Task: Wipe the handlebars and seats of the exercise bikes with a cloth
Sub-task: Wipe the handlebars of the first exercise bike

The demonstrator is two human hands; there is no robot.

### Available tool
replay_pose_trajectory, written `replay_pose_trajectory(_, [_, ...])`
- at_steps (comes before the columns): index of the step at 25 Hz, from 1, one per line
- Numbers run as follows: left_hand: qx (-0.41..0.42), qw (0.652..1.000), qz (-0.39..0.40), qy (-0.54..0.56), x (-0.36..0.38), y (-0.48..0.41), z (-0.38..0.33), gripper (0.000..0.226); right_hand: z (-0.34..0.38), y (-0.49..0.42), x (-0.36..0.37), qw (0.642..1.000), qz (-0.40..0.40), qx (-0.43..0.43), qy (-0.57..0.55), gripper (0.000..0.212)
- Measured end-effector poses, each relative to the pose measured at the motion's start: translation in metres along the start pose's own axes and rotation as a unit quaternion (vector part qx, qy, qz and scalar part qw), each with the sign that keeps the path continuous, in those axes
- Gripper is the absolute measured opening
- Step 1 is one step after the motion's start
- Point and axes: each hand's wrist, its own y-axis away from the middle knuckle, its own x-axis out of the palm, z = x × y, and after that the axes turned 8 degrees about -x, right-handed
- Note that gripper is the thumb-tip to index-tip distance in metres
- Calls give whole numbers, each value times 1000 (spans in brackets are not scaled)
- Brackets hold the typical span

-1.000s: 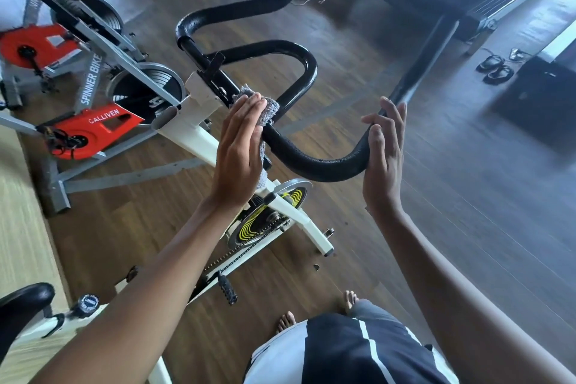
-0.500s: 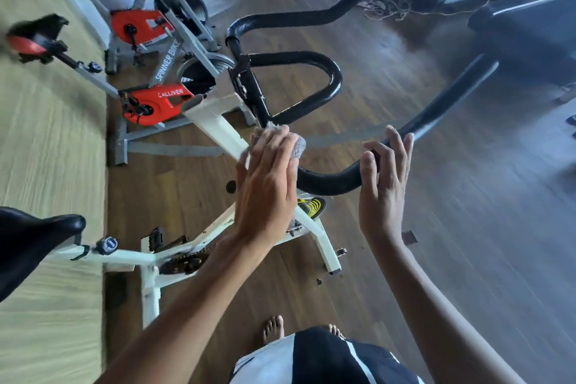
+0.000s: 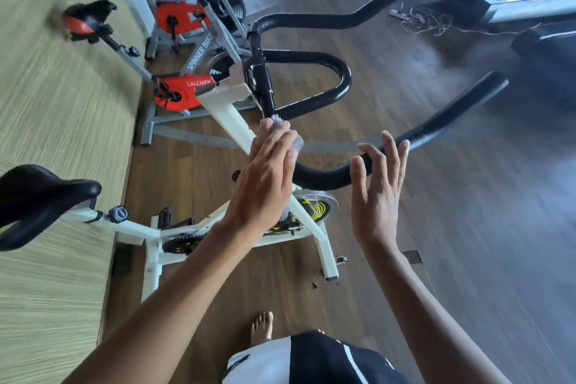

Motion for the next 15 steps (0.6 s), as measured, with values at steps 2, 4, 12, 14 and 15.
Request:
replay_pose_trajectory(2, [-32,999,-2,18,-1,0,-4,38,0,1,-2,1000,5,-3,3,44])
replay_pose_trajectory(4, [-18,1000,-1,21,1,13,-12,39,1,2,-4,1000,12,1,2,43])
replay_pose_trajectory(12, [-4,982,119,144,-49,-1,1,36,76,13,2,996,42,-78,14,31])
replay_pose_trajectory(14, [-21,954,143,262,-60,-13,13,31,104,19,21,992,74,-90,45,33])
replay_pose_trajectory(15, [-37,932,153,325,-62,-21,21,29,115,18,32,990,86,-73,79,35])
